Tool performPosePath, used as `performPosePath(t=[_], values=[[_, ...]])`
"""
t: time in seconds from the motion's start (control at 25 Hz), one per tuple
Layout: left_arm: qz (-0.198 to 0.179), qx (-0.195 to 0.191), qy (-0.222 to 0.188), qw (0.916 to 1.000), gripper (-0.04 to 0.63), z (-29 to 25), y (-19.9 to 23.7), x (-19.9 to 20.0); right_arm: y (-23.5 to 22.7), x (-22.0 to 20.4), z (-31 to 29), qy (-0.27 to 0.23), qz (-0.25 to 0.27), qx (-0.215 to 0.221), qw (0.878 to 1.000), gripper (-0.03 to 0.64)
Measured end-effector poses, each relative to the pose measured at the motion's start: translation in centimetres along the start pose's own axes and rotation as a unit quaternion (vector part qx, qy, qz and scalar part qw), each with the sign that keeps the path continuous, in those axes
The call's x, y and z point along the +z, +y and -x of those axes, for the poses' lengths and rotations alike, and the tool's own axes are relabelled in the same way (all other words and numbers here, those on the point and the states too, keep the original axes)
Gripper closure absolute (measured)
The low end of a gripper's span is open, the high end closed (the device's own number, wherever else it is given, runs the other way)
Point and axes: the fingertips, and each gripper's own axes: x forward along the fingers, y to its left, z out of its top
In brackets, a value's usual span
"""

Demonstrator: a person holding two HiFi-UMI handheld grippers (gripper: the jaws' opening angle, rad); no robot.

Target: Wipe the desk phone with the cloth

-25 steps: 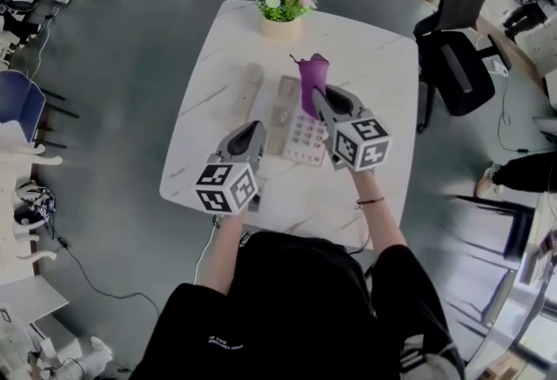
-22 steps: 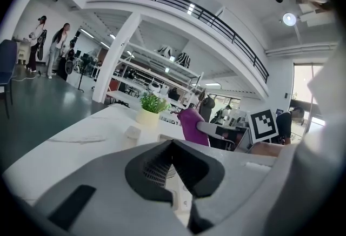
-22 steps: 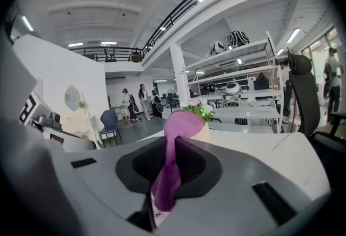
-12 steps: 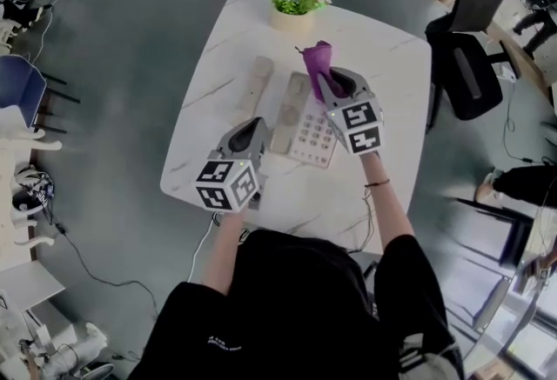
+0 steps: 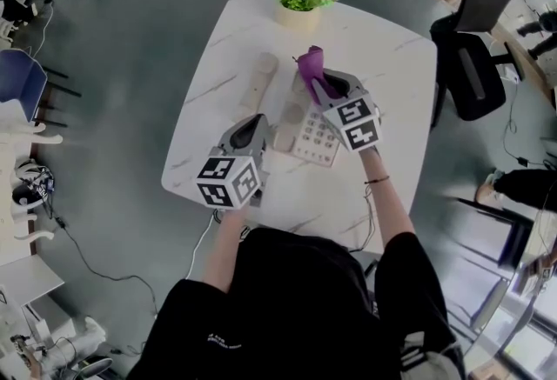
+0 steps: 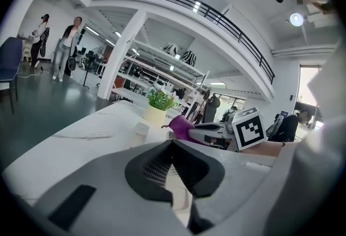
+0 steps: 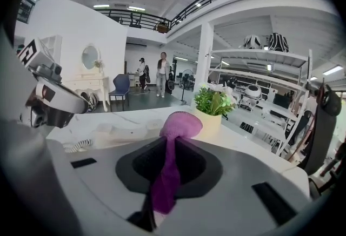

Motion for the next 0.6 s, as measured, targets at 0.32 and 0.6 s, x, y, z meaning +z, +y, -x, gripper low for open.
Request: performPosePath(t=[0.32, 0.6], values=[[0.001, -0.002, 0.001, 1.0000, 0.597, 0.3, -0.4, -0.2, 1.3, -0.5, -0.1, 0.011, -0.004, 0.029, 1.000, 0.583], [0.002, 0.001, -0.001, 1.0000, 0.597, 0.7, -0.4, -0.3, 2.3, -1.0, -0.1, 0.017, 0.002, 0.046, 0.999, 0.583]])
